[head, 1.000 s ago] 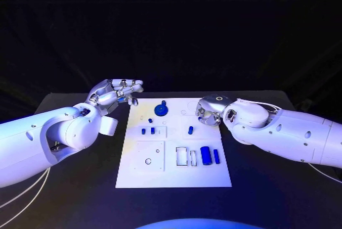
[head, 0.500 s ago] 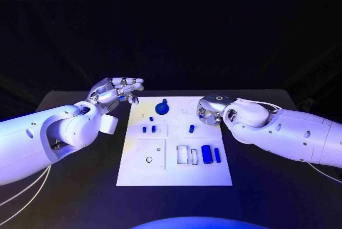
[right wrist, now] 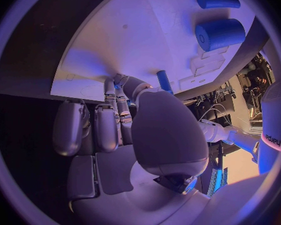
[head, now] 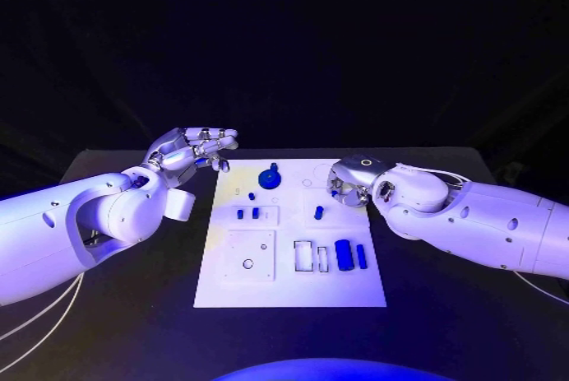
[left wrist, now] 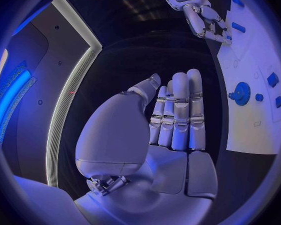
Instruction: Assemble the parts on the task board
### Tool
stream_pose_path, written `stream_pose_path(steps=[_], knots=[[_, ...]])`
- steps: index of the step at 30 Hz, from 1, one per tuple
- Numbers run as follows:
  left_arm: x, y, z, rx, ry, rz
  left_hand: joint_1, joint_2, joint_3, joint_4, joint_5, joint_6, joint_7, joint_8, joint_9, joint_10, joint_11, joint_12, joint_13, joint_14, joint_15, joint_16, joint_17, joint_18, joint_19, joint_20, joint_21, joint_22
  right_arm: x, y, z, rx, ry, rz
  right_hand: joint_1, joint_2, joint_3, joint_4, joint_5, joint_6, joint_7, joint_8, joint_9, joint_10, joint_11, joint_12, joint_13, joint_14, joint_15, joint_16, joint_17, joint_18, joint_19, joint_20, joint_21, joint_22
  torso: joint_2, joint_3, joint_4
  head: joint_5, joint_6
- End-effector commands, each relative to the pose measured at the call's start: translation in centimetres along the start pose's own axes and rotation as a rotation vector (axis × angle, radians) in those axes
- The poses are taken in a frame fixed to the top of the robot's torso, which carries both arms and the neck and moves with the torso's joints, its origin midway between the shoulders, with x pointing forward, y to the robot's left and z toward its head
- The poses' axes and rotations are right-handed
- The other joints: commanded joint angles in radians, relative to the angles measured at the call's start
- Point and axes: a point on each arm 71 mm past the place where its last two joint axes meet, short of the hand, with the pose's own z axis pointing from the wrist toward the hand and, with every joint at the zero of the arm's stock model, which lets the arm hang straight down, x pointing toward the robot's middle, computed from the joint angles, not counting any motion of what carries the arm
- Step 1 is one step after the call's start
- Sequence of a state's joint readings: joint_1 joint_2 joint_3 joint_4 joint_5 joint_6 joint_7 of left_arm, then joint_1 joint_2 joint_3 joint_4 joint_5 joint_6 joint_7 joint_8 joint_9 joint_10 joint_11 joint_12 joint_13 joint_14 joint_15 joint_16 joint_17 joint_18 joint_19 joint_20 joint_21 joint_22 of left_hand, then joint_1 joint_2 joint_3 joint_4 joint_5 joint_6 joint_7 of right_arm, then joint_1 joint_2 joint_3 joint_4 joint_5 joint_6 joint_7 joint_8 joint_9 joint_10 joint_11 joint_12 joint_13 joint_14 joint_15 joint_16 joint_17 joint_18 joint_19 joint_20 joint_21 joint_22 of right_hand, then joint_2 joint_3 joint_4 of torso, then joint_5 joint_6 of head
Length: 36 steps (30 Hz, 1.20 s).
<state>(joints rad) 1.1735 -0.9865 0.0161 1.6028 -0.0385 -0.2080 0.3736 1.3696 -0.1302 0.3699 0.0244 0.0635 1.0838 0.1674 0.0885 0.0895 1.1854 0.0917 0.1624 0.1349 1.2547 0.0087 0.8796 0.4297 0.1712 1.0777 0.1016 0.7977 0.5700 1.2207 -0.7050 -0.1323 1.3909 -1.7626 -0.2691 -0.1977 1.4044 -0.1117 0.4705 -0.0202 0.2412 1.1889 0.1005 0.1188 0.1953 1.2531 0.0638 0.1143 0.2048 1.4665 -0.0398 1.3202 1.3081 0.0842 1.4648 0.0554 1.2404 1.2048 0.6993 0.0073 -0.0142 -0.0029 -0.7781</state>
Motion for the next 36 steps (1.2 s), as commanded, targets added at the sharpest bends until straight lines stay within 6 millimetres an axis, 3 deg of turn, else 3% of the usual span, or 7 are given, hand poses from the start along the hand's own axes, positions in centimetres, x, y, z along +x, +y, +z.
stream_pose_path(steps=[1,17,22,27,31,36], knots=[[0.1,0.1,0.0,-0.007,0.020,-0.011,0.002,0.011,-0.005,-0.004,-0.002,-0.009,0.001,-0.003,-0.001,-0.010,0.001,0.000,0.002,-0.002,0.004,-0.003,-0.001,0.013,0.007,0.002,-0.007,-0.002,-0.2,-0.4,-0.1,0.017,-0.045,-0.012,0.000,0.013,0.001,-0.009,0.002,0.001,0.006,0.003,0.015,0.035,-0.029,0.002,0.000,0.065,-0.006,0.006,0.026,-0.010,0.024,-0.006,0.006,0.002,-0.001,-0.0007,0.0012,0.001,0.000],[-0.3,0.3,0.2,-0.028,0.015,-0.009,0.002,0.016,-0.020,-0.012,-0.002,-0.031,0.010,-0.009,-0.005,-0.032,0.010,0.001,0.002,-0.013,0.011,-0.007,-0.003,0.012,0.008,0.006,-0.020,-0.011,-2.4,0.2,-1.8,-0.021,-0.128,0.053,-0.006,0.007,0.000,-0.015,0.000,0.000,0.007,0.003,0.020,0.032,-0.028,-0.003,0.004,0.064,-0.005,0.009,0.028,-0.011,0.022,-0.005,0.012,0.009,-0.001,-0.0010,0.0006,0.006,0.006],[-0.3,0.3,0.2,-0.032,0.017,-0.009,0.002,0.017,-0.023,-0.013,-0.002,-0.034,0.011,-0.009,-0.006,-0.036,0.012,0.001,0.002,-0.015,0.012,-0.008,-0.003,0.012,0.007,0.007,-0.022,-0.012,-3.8,2.3,-3.0,-0.079,-0.158,0.095,-0.008,0.007,-0.001,-0.016,0.000,0.000,0.007,0.003,0.021,0.033,-0.027,-0.003,0.004,0.064,-0.005,0.010,0.028,-0.011,0.022,-0.005,0.013,0.010,-0.001,0.0006,-0.0022,0.017,0.006],[-0.1,0.4,0.4,-0.035,0.025,-0.012,0.001,0.017,-0.025,-0.014,-0.002,-0.036,0.012,-0.009,-0.006,-0.038,0.013,0.002,0.002,-0.016,0.013,-0.008,-0.003,0.012,0.007,0.008,-0.024,-0.013,-4.9,5.5,-3.7,-0.164,-0.181,0.128,-0.011,0.005,-0.002,-0.017,0.001,0.000,0.008,0.003,0.023,0.033,-0.027,-0.004,0.005,0.064,-0.005,0.010,0.028,-0.010,0.021,-0.004,0.012,0.010,-0.001,-0.0002,0.0007,0.026,0.010],[0.2,0.5,0.5,-0.037,0.032,-0.015,0.001,0.018,-0.026,-0.014,-0.002,-0.037,0.013,-0.009,-0.006,-0.040,0.013,0.002,0.002,-0.017,0.013,-0.008,-0.003,0.012,0.007,0.008,-0.025,-0.014,-5.3,8.1,-3.6,-0.228,-0.186,0.155,-0.012,0.005,-0.003,-0.017,0.001,0.000,0.008,0.003,0.023,0.033,-0.027,-0.005,0.006,0.064,-0.005,0.010,0.027,-0.010,0.020,-0.004,0.013,0.010,-0.001,-0.0002,0.0015,0.045,0.010],[0.4,0.6,0.7,-0.037,0.038,-0.017,0.001,0.018,-0.027,-0.014,-0.002,-0.039,0.013,-0.010,-0.006,-0.041,0.014,0.003,0.002,-0.018,0.014,-0.008,-0.003,0.012,0.007,0.008,-0.025,-0.015,-4.7,10.9,-3.1,-0.293,-0.167,0.188,-0.013,0.005,-0.004,-0.017,0.002,0.000,0.008,0.003,0.024,0.033,-0.027,-0.005,0.007,0.064,-0.004,0.009,0.027,-0.010,0.020,-0.004,0.012,0.010,-0.001,-0.0016,0.0011,0.081,0.000]])
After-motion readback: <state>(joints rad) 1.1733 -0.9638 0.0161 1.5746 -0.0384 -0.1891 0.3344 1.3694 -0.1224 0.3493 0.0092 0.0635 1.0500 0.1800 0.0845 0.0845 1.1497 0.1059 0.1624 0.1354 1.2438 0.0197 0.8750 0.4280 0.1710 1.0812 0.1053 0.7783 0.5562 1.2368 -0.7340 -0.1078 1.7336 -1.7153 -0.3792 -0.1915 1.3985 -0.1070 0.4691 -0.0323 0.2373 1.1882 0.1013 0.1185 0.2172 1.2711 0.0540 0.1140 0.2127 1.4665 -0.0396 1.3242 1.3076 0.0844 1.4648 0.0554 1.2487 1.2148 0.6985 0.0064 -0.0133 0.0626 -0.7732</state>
